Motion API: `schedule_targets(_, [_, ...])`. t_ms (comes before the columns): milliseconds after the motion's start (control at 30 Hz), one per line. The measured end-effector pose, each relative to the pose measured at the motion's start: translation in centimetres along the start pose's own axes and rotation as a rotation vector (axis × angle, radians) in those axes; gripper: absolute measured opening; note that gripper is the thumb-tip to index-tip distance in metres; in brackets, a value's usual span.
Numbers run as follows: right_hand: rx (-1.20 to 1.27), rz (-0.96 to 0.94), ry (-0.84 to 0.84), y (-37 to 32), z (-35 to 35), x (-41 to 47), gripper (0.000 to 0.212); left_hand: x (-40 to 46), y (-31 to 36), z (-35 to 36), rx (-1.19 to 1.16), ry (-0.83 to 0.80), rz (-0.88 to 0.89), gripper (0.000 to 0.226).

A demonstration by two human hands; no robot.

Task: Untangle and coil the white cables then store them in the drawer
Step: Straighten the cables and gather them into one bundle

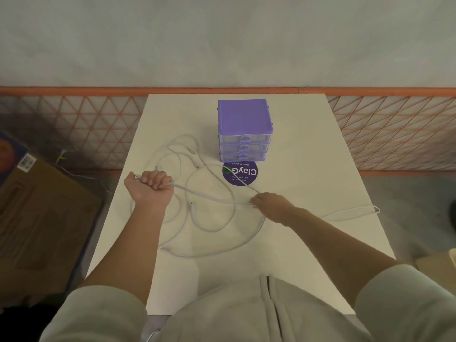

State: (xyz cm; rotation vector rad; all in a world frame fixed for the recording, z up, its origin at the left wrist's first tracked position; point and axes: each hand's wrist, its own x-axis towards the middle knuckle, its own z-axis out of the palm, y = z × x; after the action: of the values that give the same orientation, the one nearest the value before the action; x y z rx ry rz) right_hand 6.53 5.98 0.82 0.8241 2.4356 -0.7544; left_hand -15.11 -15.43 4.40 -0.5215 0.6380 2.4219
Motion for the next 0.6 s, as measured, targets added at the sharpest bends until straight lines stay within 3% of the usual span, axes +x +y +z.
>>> schedule_targets(100, [0.277, -0.138, -0.022, -5.7, 0.7, -1.0, 0.045, -0.2, -0.4, -0.2, -0.022, -0.006, -0.025, 0.057])
schedule_targets(233, [0.243, -0.259, 0.124, -9.2, 1.3, -1.8, 0.037, 0.0, 0.9, -0.7, 0.02, -0.009, -0.044, 0.04])
schedule_targets(400, [0.148, -0.076, 0.277, -7.7, 1.9, -1.9, 0.065, -0.1, 1.8, -2.2, 0.028, -0.003, -0.049, 0.029])
schedule_targets(600, [0.033, 0.225, 0.347, -3.0, 0.9, -3.2, 0.064, 0.1, 3.5, -2.8, -0.006, 0.032, -0.042, 0.038])
